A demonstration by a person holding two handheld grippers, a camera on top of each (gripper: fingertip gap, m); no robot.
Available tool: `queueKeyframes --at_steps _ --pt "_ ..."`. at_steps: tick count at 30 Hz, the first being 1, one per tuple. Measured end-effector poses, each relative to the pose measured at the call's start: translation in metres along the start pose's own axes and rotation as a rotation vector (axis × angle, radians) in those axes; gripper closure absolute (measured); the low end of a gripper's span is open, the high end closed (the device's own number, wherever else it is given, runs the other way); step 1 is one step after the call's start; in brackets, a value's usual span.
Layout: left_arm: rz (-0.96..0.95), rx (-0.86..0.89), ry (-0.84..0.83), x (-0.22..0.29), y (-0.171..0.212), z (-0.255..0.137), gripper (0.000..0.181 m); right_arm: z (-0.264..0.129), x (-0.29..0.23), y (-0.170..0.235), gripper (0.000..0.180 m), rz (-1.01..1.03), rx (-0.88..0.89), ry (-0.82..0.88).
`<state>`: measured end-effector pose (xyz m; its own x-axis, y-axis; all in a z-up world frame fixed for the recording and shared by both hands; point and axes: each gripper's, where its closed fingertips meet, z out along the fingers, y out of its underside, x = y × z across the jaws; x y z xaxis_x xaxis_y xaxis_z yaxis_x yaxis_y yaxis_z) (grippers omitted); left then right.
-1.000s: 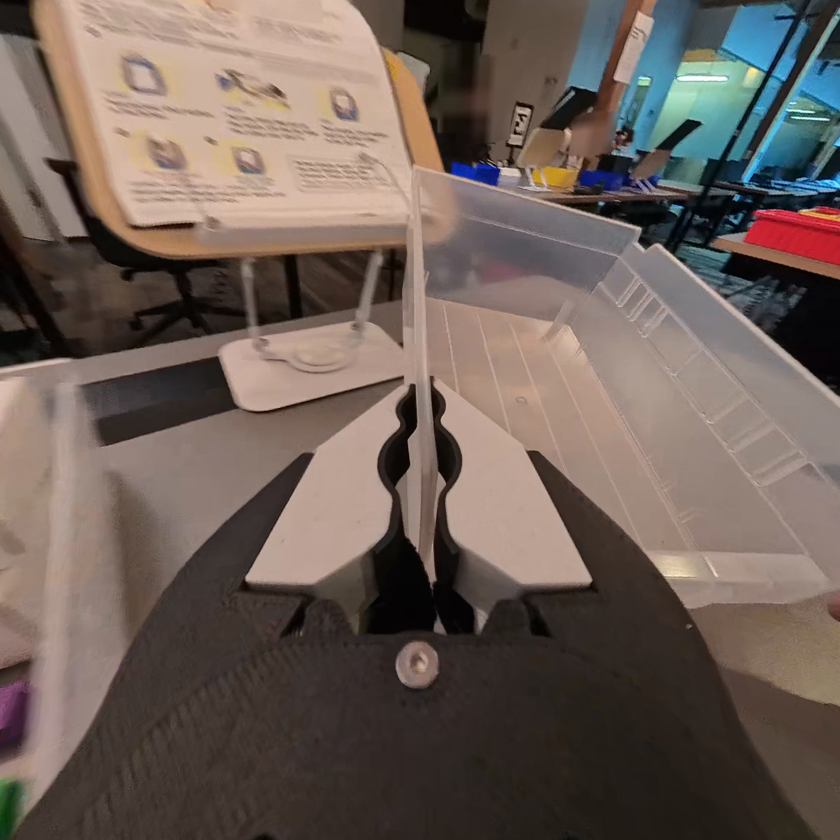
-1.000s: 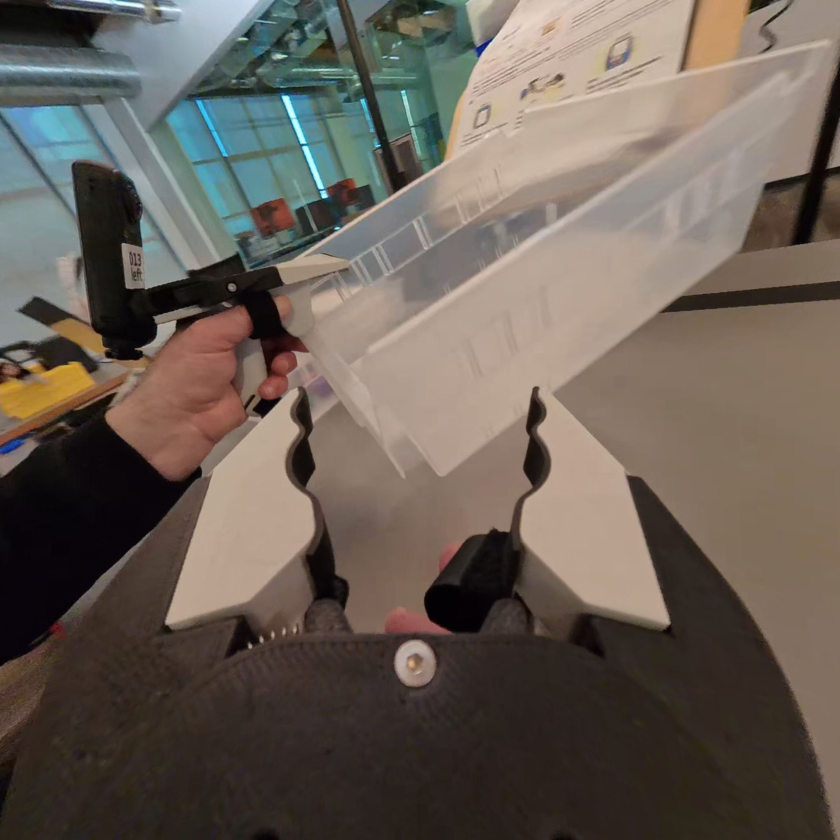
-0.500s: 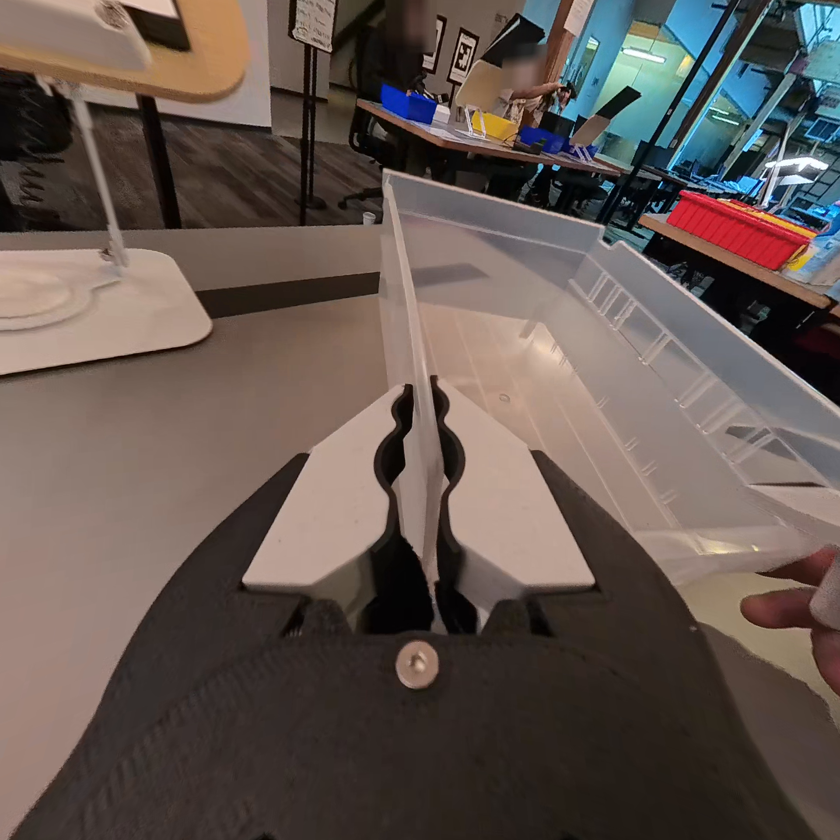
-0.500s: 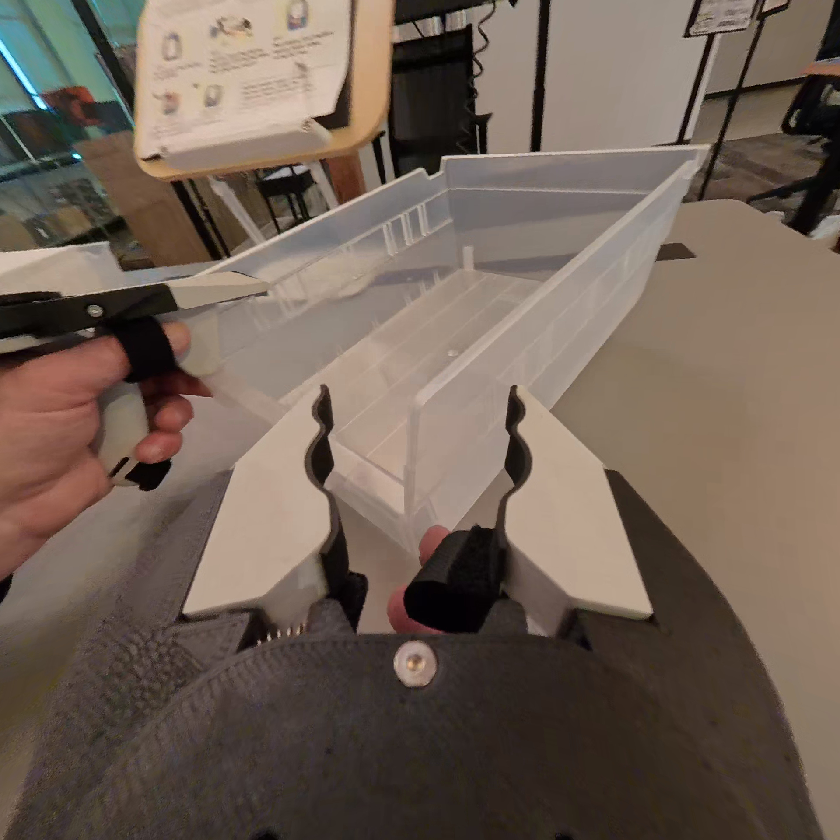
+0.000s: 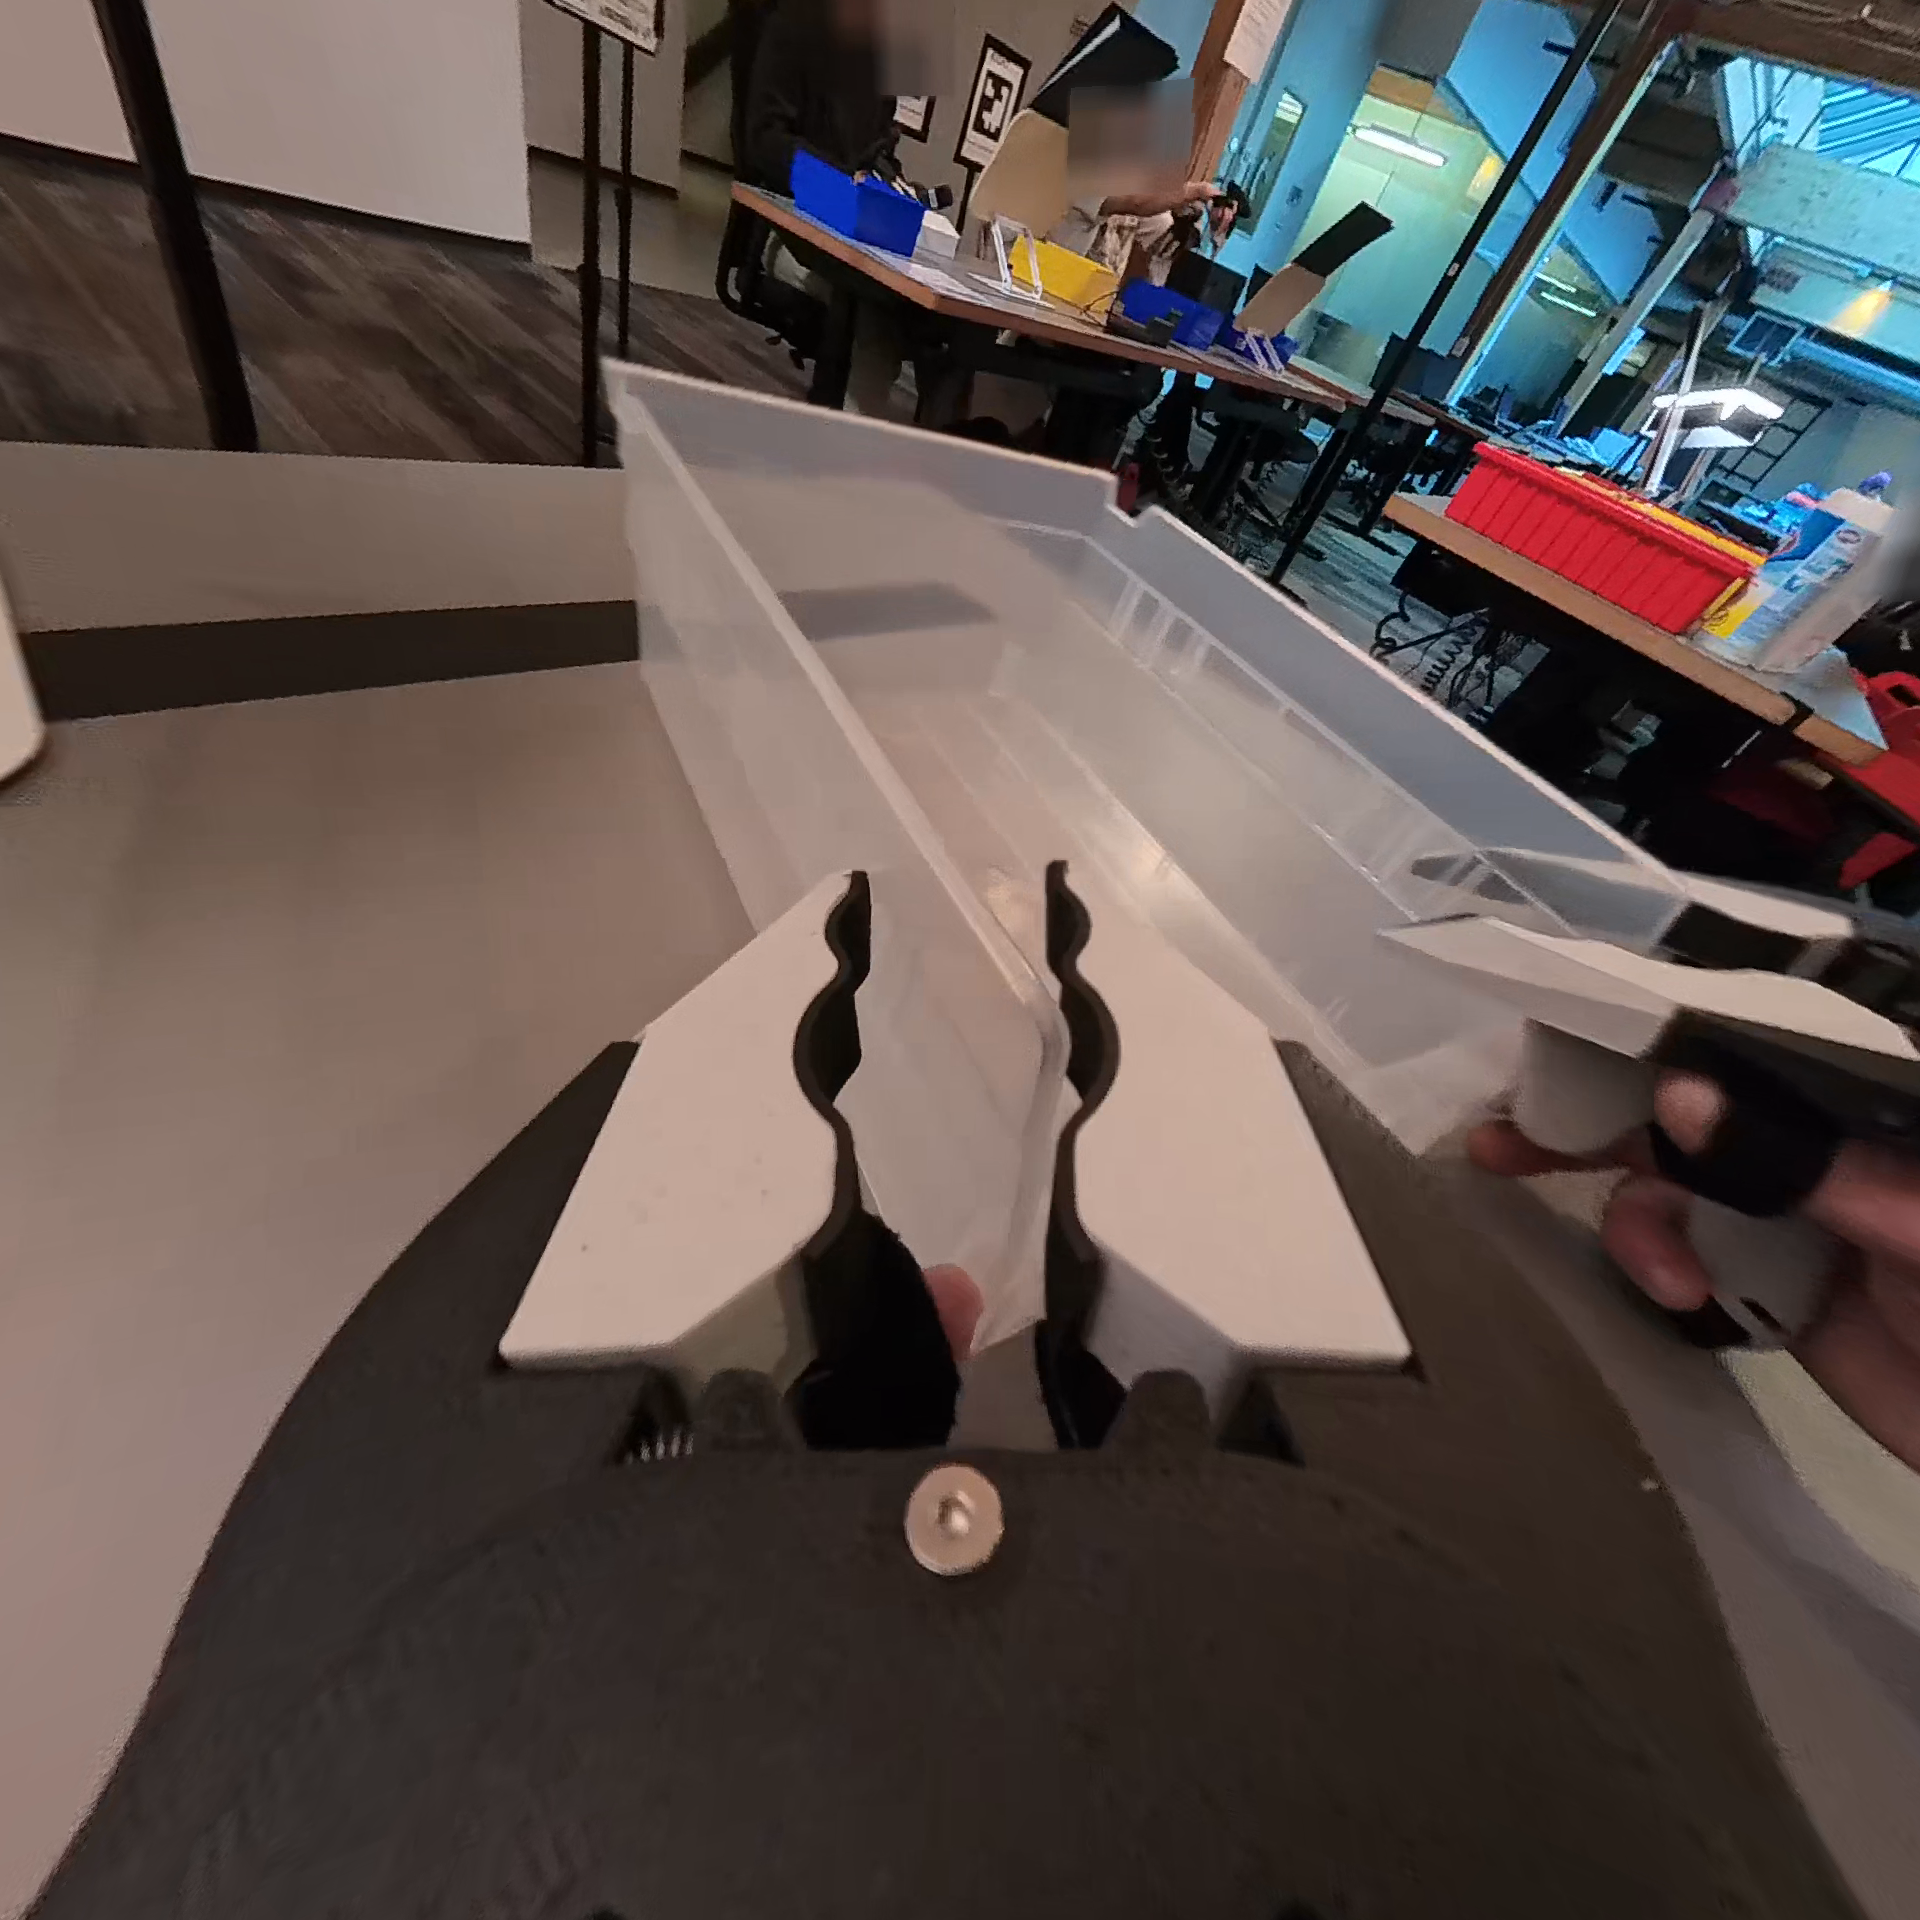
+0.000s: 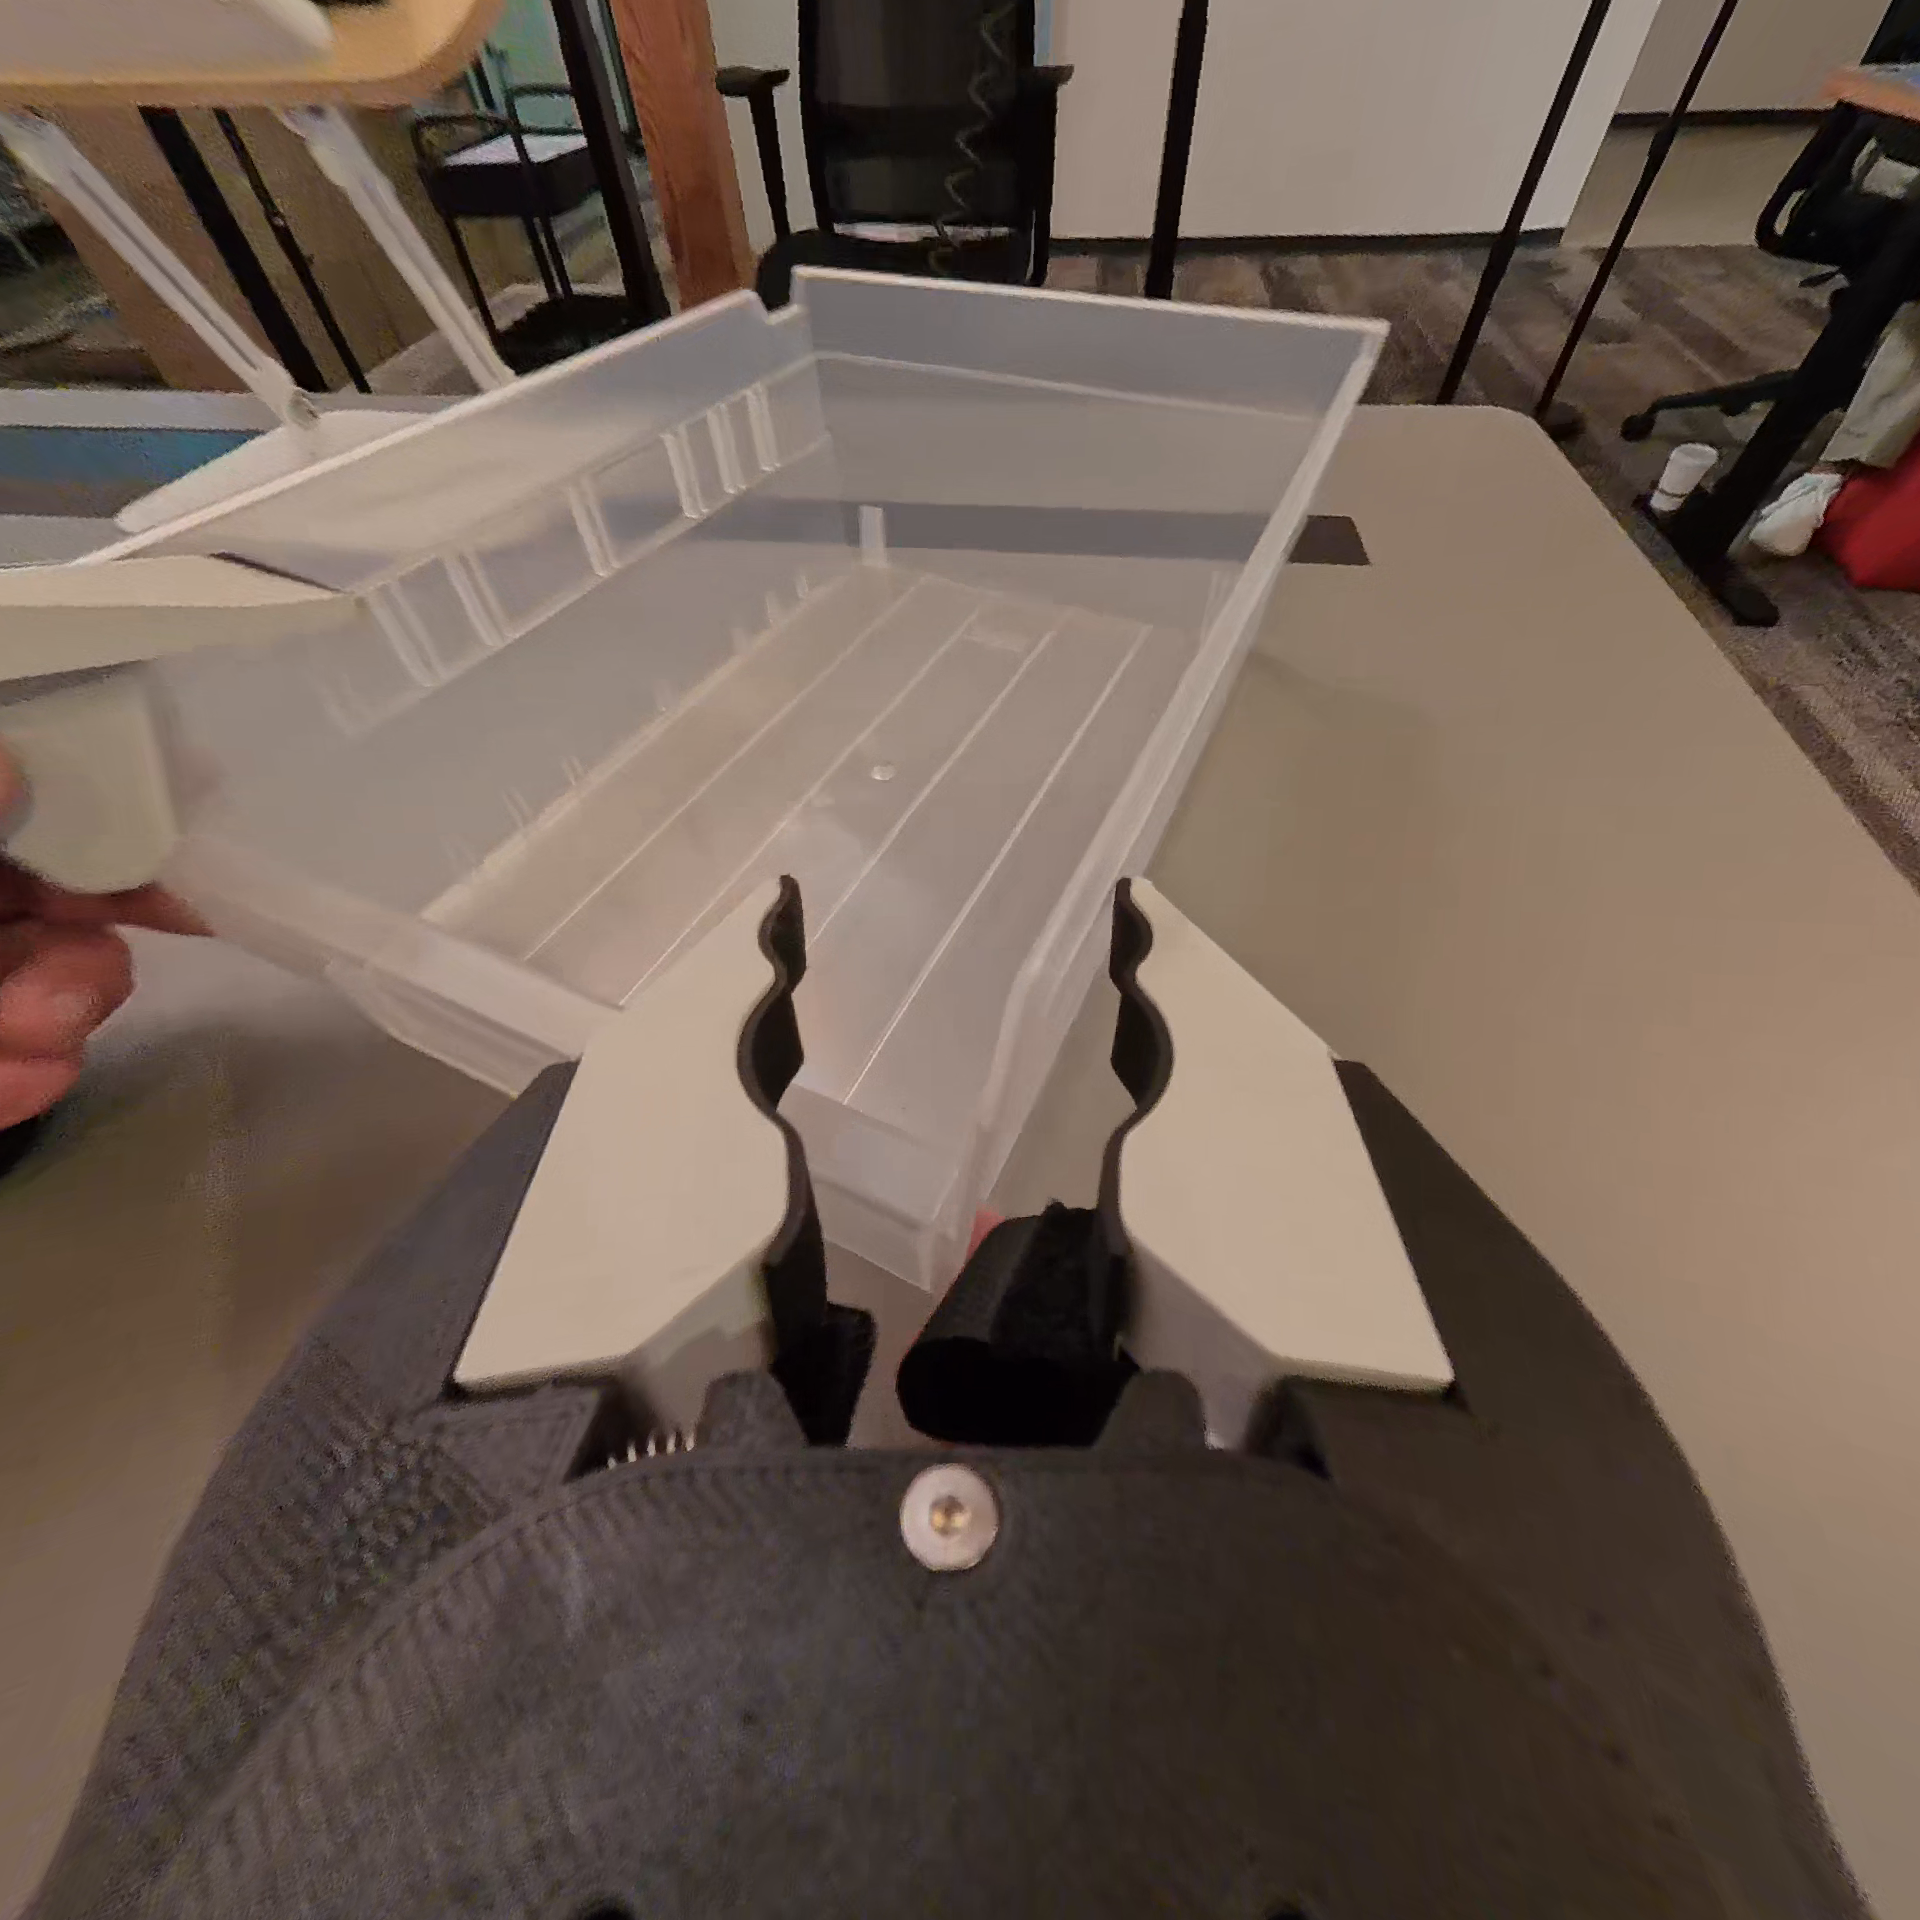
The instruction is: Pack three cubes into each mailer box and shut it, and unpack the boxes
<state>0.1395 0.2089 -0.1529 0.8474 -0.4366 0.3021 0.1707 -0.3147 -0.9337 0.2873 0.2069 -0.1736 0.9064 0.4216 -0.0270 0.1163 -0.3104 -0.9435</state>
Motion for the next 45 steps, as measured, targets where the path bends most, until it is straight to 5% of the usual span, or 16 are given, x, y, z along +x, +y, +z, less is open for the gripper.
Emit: queueKeyframes --at_steps 6,14,18,22,27,34,39,45 --pt "-0.028 -0.01 0.057 0.036 0.005 0.027 0.108 0.034 0.049 -0.007 0.114 0.02 -0.051 -0.049" --pt "-0.036 -0.009 0.156 0.069 0.007 0.049 0.095 0.056 0.095 -0.009 0.095 0.043 -0.095 -0.084" --pt "-0.012 -0.009 0.196 0.066 0.004 0.03 0.088 0.042 0.117 -0.02 0.077 -0.04 -0.047 0.04" --pt "0.078 -0.01 0.309 0.067 -0.009 -0.022 0.083 0.001 0.12 -0.052 0.08 -0.256 0.042 0.213" --pt "0.361 0.021 0.312 0.038 -0.038 -0.113 0.084 -0.034 0.054 -0.076 0.097 -0.528 0.102 0.234" --pt "0.735 -0.122 0.105 -0.083 -0.075 -0.23 0.092 -0.023 -0.121 -0.045 0.104 -0.778 0.039 -0.156" --pt "0.989 -0.451 -0.03 -0.207 -0.096 -0.296 0.078 -0.002 -0.232 -0.015 0.106 -0.871 0.023 -0.418" --pt "0.983 -0.748 -0.033 -0.339 -0.103 -0.322 0.064 0.024 -0.329 0.028 0.106 -1.087 0.014 -0.589"
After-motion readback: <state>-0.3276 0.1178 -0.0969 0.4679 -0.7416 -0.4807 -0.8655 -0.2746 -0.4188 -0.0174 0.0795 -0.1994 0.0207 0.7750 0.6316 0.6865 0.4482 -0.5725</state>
